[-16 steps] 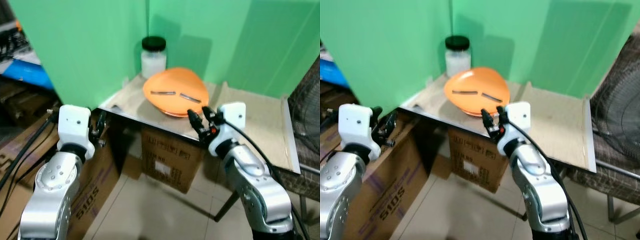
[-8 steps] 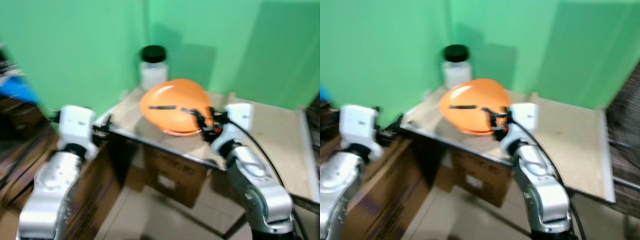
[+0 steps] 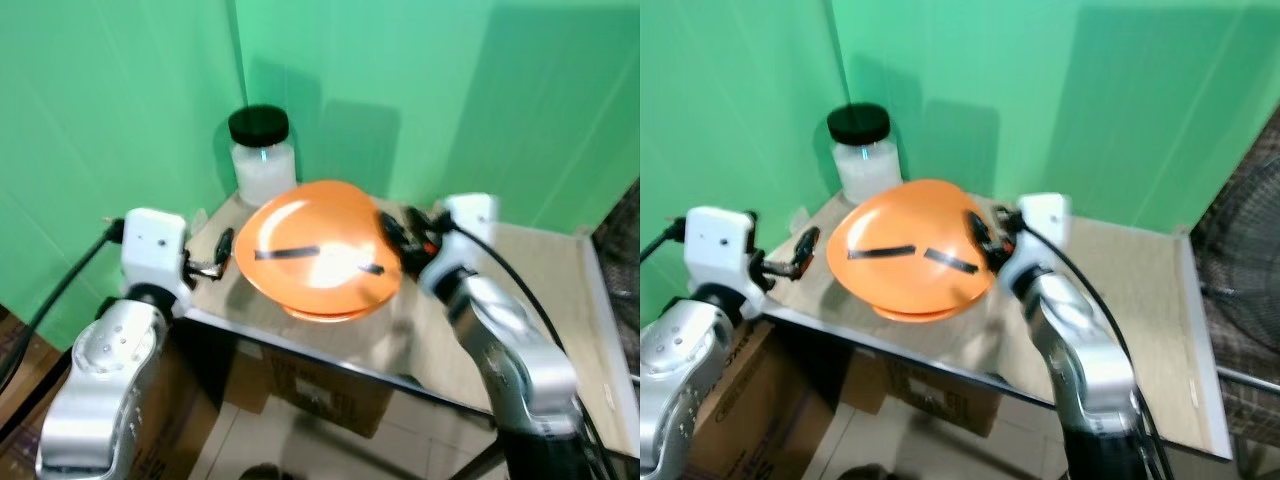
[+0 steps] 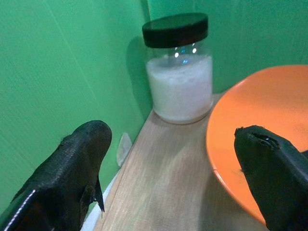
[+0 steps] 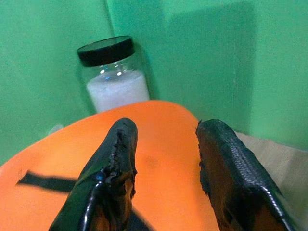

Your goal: Setting the table

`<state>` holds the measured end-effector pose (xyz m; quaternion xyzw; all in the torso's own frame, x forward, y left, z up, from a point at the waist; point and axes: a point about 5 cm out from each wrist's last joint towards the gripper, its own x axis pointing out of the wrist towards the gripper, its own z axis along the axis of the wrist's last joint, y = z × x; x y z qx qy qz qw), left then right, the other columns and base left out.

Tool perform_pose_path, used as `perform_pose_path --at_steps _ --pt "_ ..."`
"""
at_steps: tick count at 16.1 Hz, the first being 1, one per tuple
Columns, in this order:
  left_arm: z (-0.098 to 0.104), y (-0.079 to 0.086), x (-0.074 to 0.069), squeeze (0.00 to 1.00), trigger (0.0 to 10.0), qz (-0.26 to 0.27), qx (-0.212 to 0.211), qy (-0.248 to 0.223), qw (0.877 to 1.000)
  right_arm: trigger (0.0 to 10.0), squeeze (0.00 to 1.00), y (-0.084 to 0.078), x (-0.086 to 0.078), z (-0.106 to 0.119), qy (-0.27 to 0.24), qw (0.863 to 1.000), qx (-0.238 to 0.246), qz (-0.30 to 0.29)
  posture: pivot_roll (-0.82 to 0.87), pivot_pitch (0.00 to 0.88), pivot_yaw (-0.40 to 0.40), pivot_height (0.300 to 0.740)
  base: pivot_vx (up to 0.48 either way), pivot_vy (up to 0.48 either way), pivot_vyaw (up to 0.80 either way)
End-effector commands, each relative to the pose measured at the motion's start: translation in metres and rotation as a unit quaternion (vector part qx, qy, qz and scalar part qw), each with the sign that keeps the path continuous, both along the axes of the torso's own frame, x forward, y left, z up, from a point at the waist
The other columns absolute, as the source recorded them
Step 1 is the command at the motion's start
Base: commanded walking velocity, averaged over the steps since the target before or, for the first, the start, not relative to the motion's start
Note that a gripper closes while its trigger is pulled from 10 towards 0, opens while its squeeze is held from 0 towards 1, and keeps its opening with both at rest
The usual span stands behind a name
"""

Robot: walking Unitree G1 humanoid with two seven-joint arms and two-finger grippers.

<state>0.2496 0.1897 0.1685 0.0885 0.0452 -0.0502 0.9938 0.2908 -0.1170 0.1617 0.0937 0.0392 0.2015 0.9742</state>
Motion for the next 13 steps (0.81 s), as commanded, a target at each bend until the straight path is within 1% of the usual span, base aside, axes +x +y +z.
perform_pose_path --at_steps 1,2,3,4,5,6,7,8,10,11,12,13 --pt "0.001 0.000 0.003 1.00 10.0 -0.007 -0.003 0.001 1.000 10.0 0.00 -0.011 0.005 0.000 -0.003 0.999 0.029 -0.013 0.04 0.000 0.038 0.740 0.000 0.000 0.00" --pt "-0.001 0.005 0.007 1.00 10.0 -0.006 -0.009 0.009 1.000 10.0 1.00 -0.012 0.014 0.001 0.001 0.999 0.050 -0.011 0.04 0.000 0.037 0.740 0.000 0.000 0.00" --pt "-0.008 0.013 0.013 1.00 10.0 -0.001 -0.031 0.026 0.999 10.0 1.00 -0.010 0.024 -0.001 0.011 0.997 0.072 0.010 0.04 0.000 0.037 0.740 0.000 0.000 0.00" --pt "-0.013 0.018 0.017 1.00 10.0 -0.003 -0.056 0.041 0.998 10.0 1.00 -0.007 0.030 -0.004 0.022 0.996 0.079 0.031 0.04 0.000 0.035 0.740 0.000 0.000 0.00" --pt "-0.017 0.020 0.020 0.98 10.0 -0.013 -0.069 0.054 0.996 10.0 1.00 -0.004 0.034 -0.007 0.029 0.995 0.082 0.046 0.04 0.000 0.034 0.740 0.000 0.000 0.00" --pt "-0.021 0.023 0.024 0.16 10.0 -0.029 -0.091 0.069 0.993 10.0 1.00 -0.002 0.040 -0.010 0.040 0.994 0.090 0.054 0.04 0.000 0.034 0.740 0.000 0.000 0.00" --pt "-0.024 0.025 0.028 0.00 10.0 -0.035 -0.112 0.080 0.990 10.0 1.00 -0.002 0.045 -0.012 0.045 0.993 0.094 0.056 0.03 0.000 0.033 0.740 0.000 0.000 0.00" --pt "-0.029 0.027 0.035 0.00 10.0 -0.045 -0.149 0.091 0.984 10.0 1.00 -0.003 0.052 -0.014 0.046 0.993 0.095 0.046 0.03 0.000 0.029 0.740 0.000 0.000 0.00" --pt "-0.029 0.022 0.038 0.00 10.0 -0.076 -0.181 0.089 0.976 10.0 1.00 -0.005 0.057 -0.016 0.048 0.994 0.095 0.032 0.03 0.000 0.029 0.740 0.000 0.000 0.00" --pt "-0.030 0.015 0.043 0.00 10.0 -0.115 -0.219 0.087 0.965 10.0 1.00 -0.007 0.063 -0.019 0.052 0.994 0.099 0.017 0.03 0.000 0.031 0.740 0.000 0.000 0.00" --pt "-0.032 0.012 0.046 0.00 10.0 -0.127 -0.232 0.089 0.960 10.0 1.00 -0.009 0.065 -0.021 0.056 0.993 0.107 0.010 0.03 0.000 0.032 0.740 0.000 0.000 0.00" --pt "-0.037 0.007 0.054 0.00 10.0 -0.143 -0.254 0.102 0.951 10.0 0.00 -0.012 0.068 -0.025 0.066 0.990 0.124 0.002 0.02 0.000 0.036 0.740 0.000 0.000 0.00"
